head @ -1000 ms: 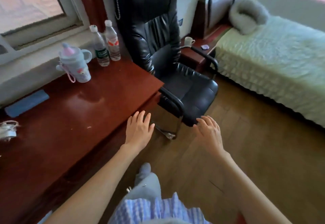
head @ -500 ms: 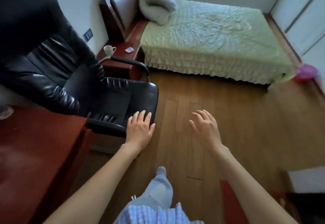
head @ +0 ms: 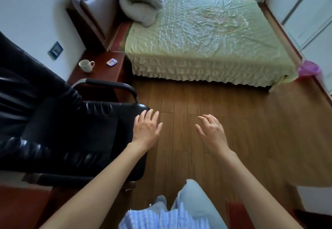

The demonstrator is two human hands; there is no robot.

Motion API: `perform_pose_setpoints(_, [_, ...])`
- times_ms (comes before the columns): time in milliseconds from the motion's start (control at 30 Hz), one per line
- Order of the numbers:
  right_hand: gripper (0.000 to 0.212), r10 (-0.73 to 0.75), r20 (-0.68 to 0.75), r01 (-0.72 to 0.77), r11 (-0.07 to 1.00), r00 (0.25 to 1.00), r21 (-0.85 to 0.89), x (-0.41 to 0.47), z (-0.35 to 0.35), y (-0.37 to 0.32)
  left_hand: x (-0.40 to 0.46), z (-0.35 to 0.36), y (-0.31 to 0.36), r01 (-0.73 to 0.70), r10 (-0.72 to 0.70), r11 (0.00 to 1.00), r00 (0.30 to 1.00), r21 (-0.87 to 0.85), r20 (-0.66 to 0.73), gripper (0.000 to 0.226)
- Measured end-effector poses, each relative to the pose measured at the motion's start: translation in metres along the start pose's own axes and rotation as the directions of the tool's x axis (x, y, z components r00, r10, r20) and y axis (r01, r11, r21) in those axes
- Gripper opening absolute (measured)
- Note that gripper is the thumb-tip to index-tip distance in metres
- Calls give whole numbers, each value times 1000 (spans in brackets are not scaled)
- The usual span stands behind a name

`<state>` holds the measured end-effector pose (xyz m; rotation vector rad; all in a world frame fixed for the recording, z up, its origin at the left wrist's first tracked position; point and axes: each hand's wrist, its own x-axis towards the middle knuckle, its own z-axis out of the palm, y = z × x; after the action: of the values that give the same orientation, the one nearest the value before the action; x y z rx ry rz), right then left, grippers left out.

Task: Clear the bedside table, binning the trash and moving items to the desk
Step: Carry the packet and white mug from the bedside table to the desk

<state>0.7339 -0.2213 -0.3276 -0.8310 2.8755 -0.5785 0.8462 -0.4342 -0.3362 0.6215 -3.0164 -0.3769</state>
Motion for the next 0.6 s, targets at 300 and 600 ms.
perform_pose_setpoints(300, [43, -87, 73, 88, 996, 994, -18, 181, 11, 29, 156, 20, -12, 106, -106, 994, 994, 2, -4, 51])
perform_pose_setpoints(600, [44, -236, 166, 236, 972, 957, 18, 376, -4, 32, 299, 16, -14, 298, -298, 954, 954, -6, -27, 49])
